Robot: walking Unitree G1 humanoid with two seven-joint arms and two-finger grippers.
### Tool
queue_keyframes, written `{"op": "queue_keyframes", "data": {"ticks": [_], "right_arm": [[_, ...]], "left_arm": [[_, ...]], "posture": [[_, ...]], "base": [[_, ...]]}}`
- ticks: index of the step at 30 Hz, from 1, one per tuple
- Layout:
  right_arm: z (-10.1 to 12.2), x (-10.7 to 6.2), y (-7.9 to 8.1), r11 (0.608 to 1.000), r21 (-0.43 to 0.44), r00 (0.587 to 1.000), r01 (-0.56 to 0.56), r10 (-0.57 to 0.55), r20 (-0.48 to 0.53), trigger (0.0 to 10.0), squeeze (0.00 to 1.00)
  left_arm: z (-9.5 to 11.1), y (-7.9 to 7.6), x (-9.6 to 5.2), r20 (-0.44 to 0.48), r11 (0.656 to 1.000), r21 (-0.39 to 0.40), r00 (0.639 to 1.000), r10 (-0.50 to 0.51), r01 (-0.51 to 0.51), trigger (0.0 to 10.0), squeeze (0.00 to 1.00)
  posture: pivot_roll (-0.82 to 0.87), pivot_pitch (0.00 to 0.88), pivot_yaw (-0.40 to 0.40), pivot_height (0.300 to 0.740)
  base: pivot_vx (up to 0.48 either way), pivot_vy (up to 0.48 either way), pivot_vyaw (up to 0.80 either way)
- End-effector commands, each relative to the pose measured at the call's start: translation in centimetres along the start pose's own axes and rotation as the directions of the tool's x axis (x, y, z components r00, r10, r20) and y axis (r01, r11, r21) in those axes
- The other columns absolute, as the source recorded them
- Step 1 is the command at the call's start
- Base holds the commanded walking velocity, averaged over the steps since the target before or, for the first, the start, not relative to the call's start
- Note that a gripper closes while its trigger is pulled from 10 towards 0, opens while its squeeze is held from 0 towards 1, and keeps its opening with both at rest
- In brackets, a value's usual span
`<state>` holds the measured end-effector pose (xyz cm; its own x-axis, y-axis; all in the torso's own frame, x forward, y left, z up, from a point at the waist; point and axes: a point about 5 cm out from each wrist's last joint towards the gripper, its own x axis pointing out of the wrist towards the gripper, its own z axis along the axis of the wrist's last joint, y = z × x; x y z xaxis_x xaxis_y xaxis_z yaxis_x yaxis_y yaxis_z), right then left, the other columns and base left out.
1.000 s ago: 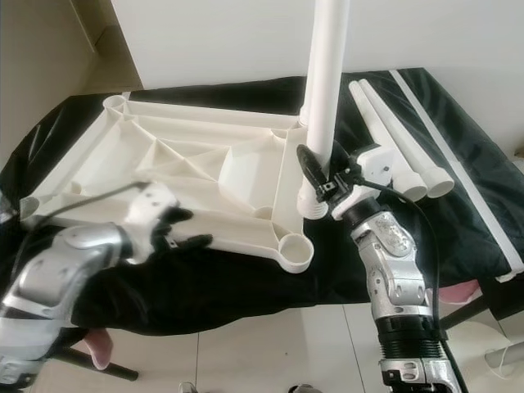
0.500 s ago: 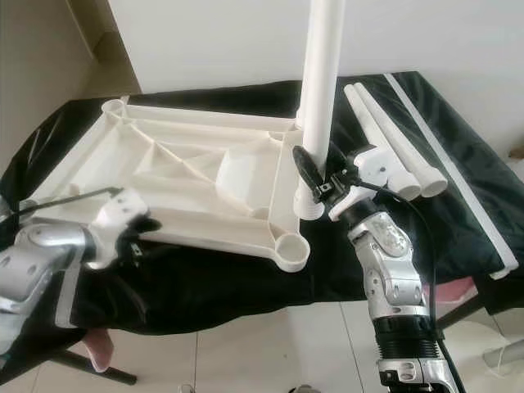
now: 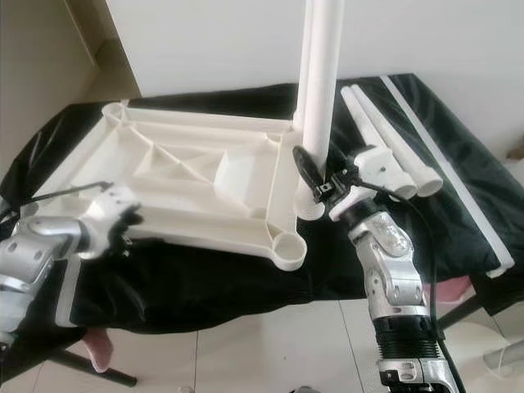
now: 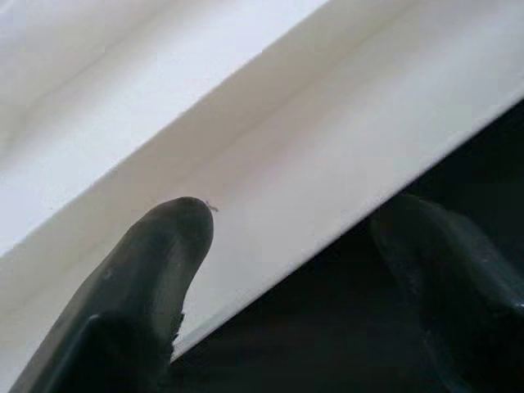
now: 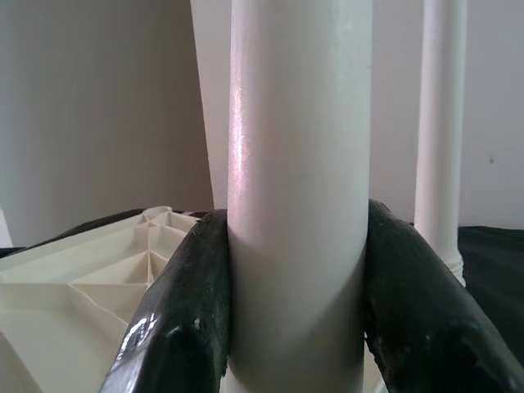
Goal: Building children table
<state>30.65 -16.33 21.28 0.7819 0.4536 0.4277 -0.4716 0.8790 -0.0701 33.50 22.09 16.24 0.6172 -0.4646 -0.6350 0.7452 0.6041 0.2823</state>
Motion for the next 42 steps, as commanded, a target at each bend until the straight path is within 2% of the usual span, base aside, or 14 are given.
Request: {"op": "queue_keyframes", "data": {"ticks": [1,4,12,20,23,24,26,30,32,33,35,37,41,42], "right_arm": [[0.2,0.1,0.1,1.0,0.002,1.0,-0.005,0.005,0.009,10.0,0.0],[0.1,0.2,0.1,1.0,0.002,1.0,-0.004,0.004,0.009,10.0,0.0],[0.1,0.4,0.3,1.0,0.012,1.0,-0.007,0.007,0.015,10.0,0.0],[0.0,0.1,0.9,1.0,0.025,1.0,-0.02,0.019,0.01,10.0,0.0],[-0.2,0.1,1.4,0.999,0.035,0.999,-0.036,0.036,0.005,10.0,0.0],[-0.2,0.1,1.4,0.999,0.035,0.999,-0.036,0.036,0.005,10.0,0.0],[-0.3,0.1,1.7,0.998,0.039,0.999,-0.043,0.043,0.004,10.0,0.0],[-0.3,0.1,1.8,0.998,0.04,0.999,-0.046,0.046,0.004,10.0,0.0],[-0.3,0.0,2.0,0.998,0.043,0.999,-0.054,0.054,-0.001,10.0,0.0],[-0.3,0.0,2.0,0.998,0.043,0.999,-0.054,0.054,-0.001,10.0,0.0],[-0.3,-0.1,2.2,0.997,0.044,0.998,-0.057,0.058,-0.005,10.0,0.0],[-0.4,-0.3,2.1,0.998,0.032,0.999,-0.053,0.053,-0.011,10.0,0.0],[-0.4,-0.5,2.0,0.999,0.02,0.999,-0.043,0.043,-0.015,10.0,0.0],[-0.4,-0.7,1.9,0.999,0.014,0.999,-0.03,0.031,-0.017,10.0,0.0]], "left_arm": [[-0.3,1.8,-0.1,-0.016,0.958,0.02,0.958,0.287,-0.287,10.0,0.0],[0.9,3.6,-0.1,-0.009,0.898,0.141,0.907,0.422,-0.417,10.0,0.0],[3.8,4.6,1.7,0.029,0.825,0.265,0.859,0.511,-0.499,10.0,0.0],[6.7,4.7,3.2,0.094,0.771,0.317,0.827,0.554,-0.552,10.0,0.0],[8.9,4.5,4.0,0.144,0.716,0.353,0.791,0.595,-0.603,10.0,0.0],[8.9,4.5,4.0,0.144,0.716,0.353,0.791,0.595,-0.603,10.0,0.0],[9.9,4.7,4.1,0.174,0.659,0.394,0.756,0.631,-0.64,10.0,0.0],[10.3,4.7,4.1,0.182,0.651,0.395,0.75,0.636,-0.648,10.0,0.0],[10.4,5.2,3.6,0.184,0.558,0.511,0.717,0.673,-0.654,10.0,0.0],[10.4,5.2,3.6,0.184,0.558,0.511,0.717,0.673,-0.654,10.0,0.0],[10.3,5.7,3.1,0.191,0.478,0.591,0.688,0.7,-0.65,10.0,0.0],[9.9,6.3,2.6,0.187,0.442,0.622,0.671,0.717,-0.646,10.0,0.0],[9.8,6.6,2.1,0.186,0.435,0.623,0.664,0.724,-0.65,10.0,0.0],[9.9,6.6,2.1,0.186,0.479,0.577,0.677,0.712,-0.662,10.0,0.0]], "posture": [[-0.03,0.073,0.022,0.74],[-0.02,0.078,0.019,0.74],[-0.03,0.082,0.025,0.74],[-0.04,0.084,0.03,0.74],[-0.04,0.088,0.029,0.74],[-0.04,0.088,0.029,0.74],[-0.05,0.091,0.027,0.74],[-0.05,0.091,0.027,0.74],[-0.06,0.098,0.028,0.74],[-0.06,0.098,0.028,0.74],[-0.06,0.102,0.03,0.74],[-0.06,0.104,0.03,0.74],[-0.07,0.108,0.031,0.74],[-0.07,0.109,0.03,0.74]], "base": [[0.0,0.0,0.0],[0.0,0.0,0.0],[0.0,0.0,0.0],[0.0,0.0,0.0],[0.0,0.0,0.0],[0.0,0.0,0.0],[0.0,0.0,0.0],[0.0,0.0,0.0],[0.0,0.0,0.0],[0.0,0.0,0.0],[0.0,0.0,0.0],[0.0,0.0,0.0],[0.0,0.0,0.0],[0.0,0.0,0.0]]}}
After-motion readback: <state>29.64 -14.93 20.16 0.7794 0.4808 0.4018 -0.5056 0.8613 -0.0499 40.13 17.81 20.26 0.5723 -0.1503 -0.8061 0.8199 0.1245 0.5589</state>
